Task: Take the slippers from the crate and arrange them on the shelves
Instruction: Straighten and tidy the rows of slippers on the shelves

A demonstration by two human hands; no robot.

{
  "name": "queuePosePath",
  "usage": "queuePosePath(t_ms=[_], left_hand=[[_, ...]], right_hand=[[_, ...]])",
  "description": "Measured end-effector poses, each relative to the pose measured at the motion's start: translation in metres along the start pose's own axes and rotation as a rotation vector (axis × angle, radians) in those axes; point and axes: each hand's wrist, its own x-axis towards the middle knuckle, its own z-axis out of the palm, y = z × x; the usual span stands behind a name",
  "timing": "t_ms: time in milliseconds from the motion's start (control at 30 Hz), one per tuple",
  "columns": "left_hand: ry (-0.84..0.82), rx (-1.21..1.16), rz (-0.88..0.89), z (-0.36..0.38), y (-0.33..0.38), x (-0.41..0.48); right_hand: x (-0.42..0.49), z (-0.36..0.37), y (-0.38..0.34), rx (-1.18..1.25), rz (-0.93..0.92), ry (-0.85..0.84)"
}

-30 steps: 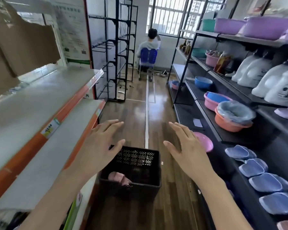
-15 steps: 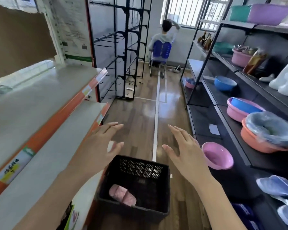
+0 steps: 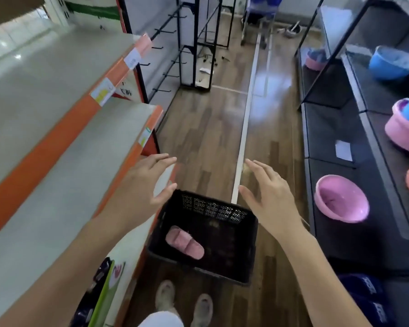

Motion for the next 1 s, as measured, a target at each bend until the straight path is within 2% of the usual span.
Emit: queuePosePath(t_ms=[333, 533, 733, 1000], left_hand=[[-0.311, -0.051, -0.047, 0.114, -0.090, 0.056], [-0.482, -0.021, -0.115, 0.198, -0.152, 0.056], [-0.572, -0.033, -0.178, 0.289, -0.216, 0.040], [-0.709, -0.007, -0.402, 0.428, -0.306, 0.006]], right_hand=[[0.043, 0.116, 0.056, 0.083, 0.197, -0.158], [0.035, 0.213, 0.095, 0.078, 0.298, -0.321], [0.014, 0.309, 0.143, 0.048, 0.352, -0.456], [-0.024, 0.450, 0.208, 0.020, 0.408, -0.641]])
